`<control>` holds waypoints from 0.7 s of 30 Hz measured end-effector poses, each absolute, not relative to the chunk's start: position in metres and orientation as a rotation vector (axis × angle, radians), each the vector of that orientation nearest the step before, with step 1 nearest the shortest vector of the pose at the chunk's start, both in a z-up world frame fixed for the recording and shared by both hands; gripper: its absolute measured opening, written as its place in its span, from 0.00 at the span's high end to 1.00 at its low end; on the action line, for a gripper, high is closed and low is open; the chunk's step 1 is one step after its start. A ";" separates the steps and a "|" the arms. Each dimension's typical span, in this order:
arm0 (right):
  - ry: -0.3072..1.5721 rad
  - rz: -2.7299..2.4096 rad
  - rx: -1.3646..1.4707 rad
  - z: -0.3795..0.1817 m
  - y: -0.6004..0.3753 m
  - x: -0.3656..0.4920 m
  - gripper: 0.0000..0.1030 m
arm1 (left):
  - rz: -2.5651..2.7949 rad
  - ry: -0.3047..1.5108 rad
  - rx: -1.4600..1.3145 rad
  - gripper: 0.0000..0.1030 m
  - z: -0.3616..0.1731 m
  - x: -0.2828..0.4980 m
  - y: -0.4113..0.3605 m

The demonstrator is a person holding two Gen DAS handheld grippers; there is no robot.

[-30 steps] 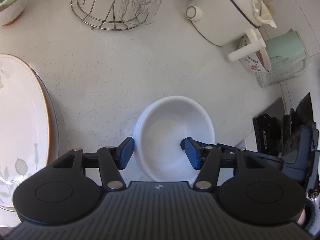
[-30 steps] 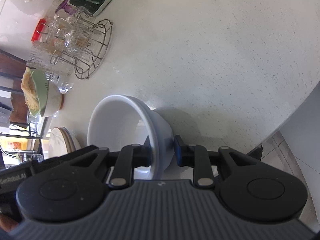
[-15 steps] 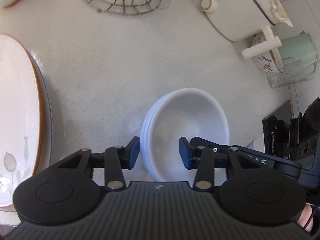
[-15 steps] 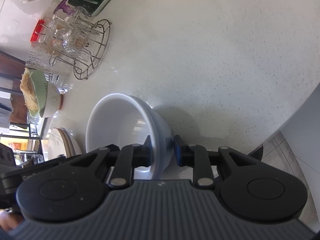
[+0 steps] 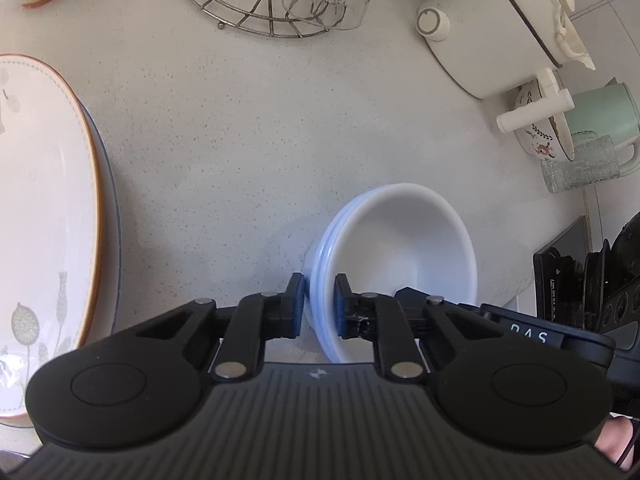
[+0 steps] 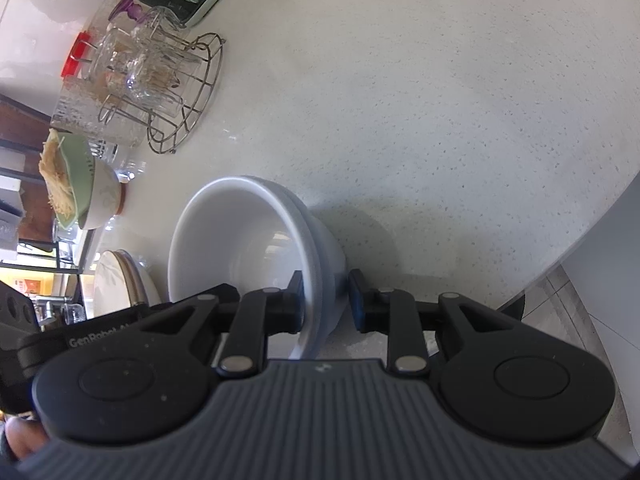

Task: Organize plates and bowls
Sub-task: 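Lift the bowl stack and carry it over the plate stack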

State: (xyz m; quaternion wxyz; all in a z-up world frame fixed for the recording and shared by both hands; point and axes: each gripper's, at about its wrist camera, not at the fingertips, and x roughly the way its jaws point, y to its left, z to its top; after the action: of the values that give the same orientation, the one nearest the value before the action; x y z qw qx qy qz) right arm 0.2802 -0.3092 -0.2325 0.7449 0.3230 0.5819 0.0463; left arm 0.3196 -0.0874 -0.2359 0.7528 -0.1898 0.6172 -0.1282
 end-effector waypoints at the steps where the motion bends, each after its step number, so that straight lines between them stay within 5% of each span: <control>1: 1.276 0.103 0.708 -0.233 -0.309 0.280 0.74 | -0.279 1.345 -0.414 0.83 -0.235 0.319 -0.087; 21: 1.230 0.140 0.719 -0.209 -0.307 0.270 0.74 | -0.310 1.309 -0.433 0.83 -0.208 0.309 -0.069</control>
State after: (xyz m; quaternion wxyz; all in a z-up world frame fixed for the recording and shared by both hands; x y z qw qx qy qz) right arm 0.2700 -0.3075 -0.2093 0.7546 0.3294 0.5639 0.0641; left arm 0.3091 -0.0691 -0.2083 0.7606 -0.1989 0.6012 -0.1426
